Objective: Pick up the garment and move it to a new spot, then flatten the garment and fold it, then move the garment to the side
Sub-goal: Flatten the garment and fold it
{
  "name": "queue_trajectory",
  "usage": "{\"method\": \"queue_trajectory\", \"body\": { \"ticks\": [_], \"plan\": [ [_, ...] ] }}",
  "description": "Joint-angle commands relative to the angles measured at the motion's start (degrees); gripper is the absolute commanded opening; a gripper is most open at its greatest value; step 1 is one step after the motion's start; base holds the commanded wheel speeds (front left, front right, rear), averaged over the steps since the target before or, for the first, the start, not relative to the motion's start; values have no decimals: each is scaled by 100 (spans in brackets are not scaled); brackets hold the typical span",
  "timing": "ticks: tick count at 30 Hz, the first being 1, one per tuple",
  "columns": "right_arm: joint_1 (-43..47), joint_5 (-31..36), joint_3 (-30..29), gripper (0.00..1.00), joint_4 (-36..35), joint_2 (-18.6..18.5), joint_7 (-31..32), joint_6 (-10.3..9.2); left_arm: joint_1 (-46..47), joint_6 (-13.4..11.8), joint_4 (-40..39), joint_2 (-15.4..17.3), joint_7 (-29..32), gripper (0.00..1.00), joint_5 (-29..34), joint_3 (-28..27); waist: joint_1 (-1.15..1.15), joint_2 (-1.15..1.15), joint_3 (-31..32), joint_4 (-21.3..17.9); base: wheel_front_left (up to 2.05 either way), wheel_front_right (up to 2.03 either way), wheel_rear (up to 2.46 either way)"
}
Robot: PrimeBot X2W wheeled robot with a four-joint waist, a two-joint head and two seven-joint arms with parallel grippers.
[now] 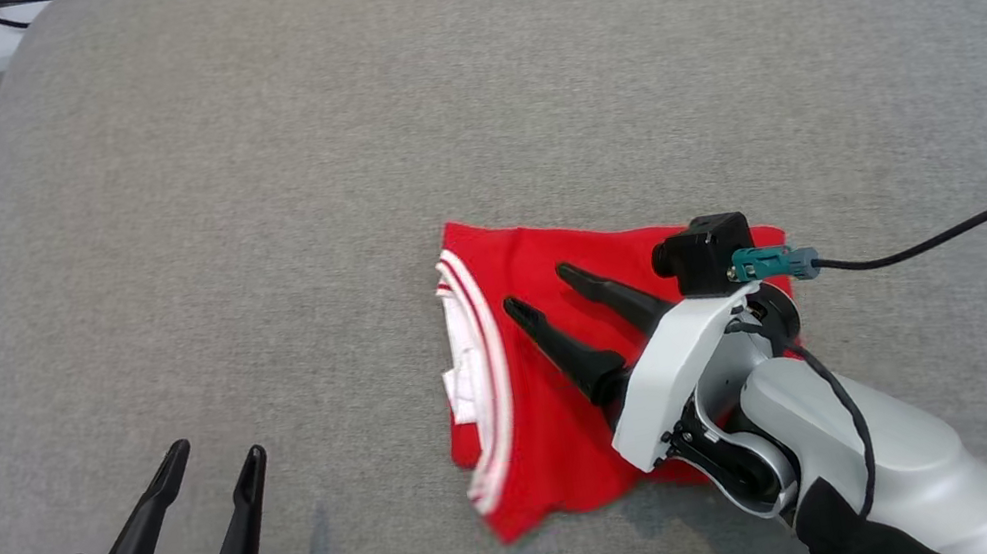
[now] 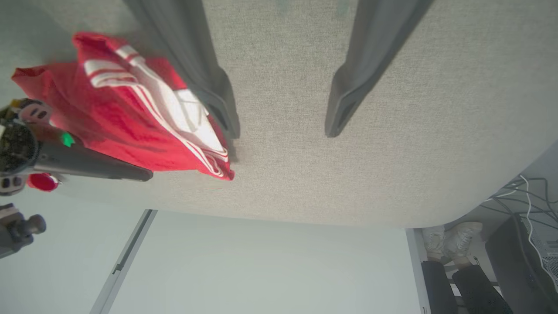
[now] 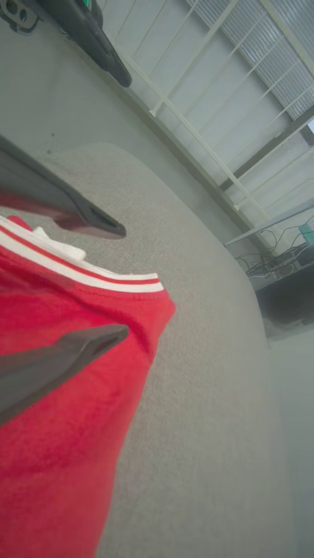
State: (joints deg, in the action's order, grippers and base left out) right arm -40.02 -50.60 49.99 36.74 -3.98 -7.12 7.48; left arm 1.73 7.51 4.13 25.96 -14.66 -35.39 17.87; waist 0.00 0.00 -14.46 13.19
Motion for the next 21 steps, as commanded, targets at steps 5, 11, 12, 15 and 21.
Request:
{"method": "queue_trajectory", "body": {
  "ticks": [5,11,12,15,21],
  "plan": [
    [-125,-138,-42,100,79,110,-520,1,313,-2,-256,185,-34,100,57,-338,0,0,80,-446,0,0,0],
    [143,35,-430,100,327,110,-691,1,209,-2,-351,162,-34,100,160,-492,0,0,232,-808,0,0,0],
    [219,58,-507,100,344,110,-709,1,184,-2,-361,159,-34,100,182,-509,0,0,261,-866,0,0,0],
    [464,174,-730,100,381,110,-747,1,105,-2,-390,130,-34,100,239,-575,0,0,343,-1033,0,0,0],
    [1056,460,-1208,100,200,110,-779,1,-107,-2,-440,31,-34,100,359,-735,0,0,518,-1407,0,0,0]
  ]
}}
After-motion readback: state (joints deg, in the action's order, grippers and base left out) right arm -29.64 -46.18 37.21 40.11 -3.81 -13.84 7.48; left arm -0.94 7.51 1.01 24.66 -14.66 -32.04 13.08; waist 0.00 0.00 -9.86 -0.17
